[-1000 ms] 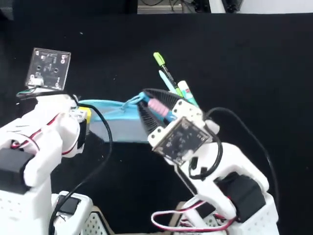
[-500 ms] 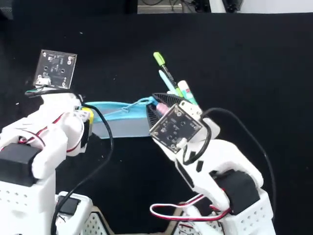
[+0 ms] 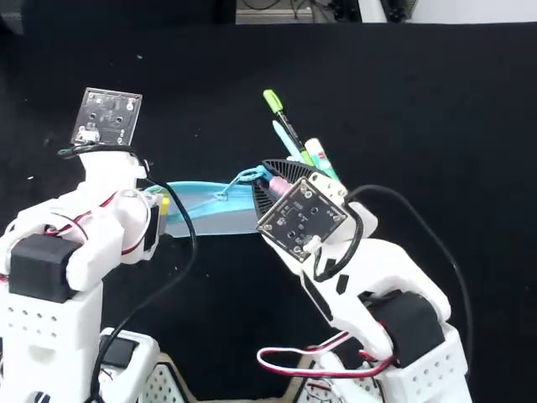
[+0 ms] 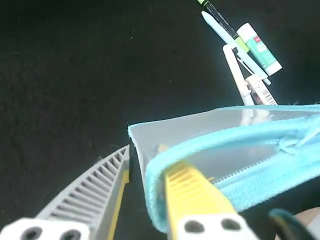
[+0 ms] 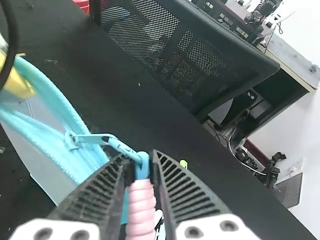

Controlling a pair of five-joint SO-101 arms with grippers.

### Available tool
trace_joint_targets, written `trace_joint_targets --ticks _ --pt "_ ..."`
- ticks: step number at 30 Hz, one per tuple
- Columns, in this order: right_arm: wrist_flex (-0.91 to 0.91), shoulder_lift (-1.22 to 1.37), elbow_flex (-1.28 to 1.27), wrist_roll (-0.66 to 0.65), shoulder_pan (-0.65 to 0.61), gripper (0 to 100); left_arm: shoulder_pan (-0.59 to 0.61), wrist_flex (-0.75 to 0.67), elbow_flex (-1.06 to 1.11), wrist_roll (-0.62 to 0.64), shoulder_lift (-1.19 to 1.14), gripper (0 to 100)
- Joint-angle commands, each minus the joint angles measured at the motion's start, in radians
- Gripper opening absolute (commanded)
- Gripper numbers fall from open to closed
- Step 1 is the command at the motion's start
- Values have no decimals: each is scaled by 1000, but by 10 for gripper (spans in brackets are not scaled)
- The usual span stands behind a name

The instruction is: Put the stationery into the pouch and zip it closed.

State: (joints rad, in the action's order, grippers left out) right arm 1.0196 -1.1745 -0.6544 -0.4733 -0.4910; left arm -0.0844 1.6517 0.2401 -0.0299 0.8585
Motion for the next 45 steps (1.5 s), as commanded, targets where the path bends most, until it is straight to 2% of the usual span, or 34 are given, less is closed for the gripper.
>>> trace_joint_targets --ticks 1,4,8,13,20,25,30,40,45 --pt "3 -18 8 5 29 11 12 8 -51 9 -5 24" --pt "12 -30 25 5 31 11 36 28 -79 6 -3 28" --pt "11 -54 39 5 25 11 150 34 -91 -11 -3 30" --pt "-15 -54 35 5 29 11 239 -15 -81 -55 -3 30" --pt "-61 -51 28 5 25 11 194 -46 -4 -55 -3 30" --pt "-63 -59 -96 -2 31 11 200 -101 79 -60 -3 30" --pt "-61 -62 -116 -98 32 11 200 -135 116 -61 -3 30" --pt "-60 -64 -110 -109 239 11 199 -129 122 -57 -5 30" --pt "-41 -62 -107 -103 172 11 193 -135 150 -55 -5 30"
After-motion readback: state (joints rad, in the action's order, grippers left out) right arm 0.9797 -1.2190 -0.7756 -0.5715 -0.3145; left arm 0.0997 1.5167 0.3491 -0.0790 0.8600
